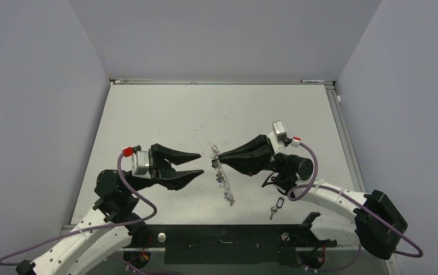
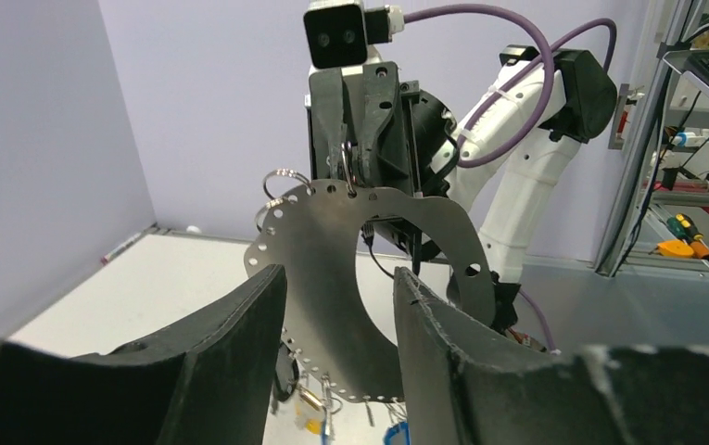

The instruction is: Put the keys on the keyring

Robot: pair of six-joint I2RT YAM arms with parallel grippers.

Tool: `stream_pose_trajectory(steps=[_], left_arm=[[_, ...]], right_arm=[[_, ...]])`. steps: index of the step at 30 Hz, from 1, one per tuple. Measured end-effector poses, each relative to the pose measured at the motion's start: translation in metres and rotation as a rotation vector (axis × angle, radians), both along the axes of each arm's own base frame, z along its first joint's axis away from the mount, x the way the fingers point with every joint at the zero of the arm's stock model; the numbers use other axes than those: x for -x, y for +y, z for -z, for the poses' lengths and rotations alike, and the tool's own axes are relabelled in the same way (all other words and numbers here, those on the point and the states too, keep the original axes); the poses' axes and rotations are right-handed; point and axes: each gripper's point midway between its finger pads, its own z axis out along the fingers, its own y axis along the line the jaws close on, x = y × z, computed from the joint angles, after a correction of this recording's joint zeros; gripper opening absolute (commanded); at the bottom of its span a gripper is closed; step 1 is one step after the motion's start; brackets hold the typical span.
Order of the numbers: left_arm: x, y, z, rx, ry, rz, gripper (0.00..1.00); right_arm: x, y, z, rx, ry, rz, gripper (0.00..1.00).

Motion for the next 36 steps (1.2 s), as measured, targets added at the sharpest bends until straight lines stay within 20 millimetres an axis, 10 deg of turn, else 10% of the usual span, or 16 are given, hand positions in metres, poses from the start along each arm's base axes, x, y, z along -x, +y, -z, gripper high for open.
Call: stream_pose_trajectory(steps=[19,36], left_arm=[[0.003,-0.025,-0.012,0.098,-0.084,0.061,0.21],[-0.012,-0.013,-0.015,0.141,-0.082,-0.062,0.26]], right_arm=[[-0.007,0.014,0.016,0.035,0.113,-0.053,0.05],[-0.005,0.016,0.016,0.031,0.123,-0.061,0.05]])
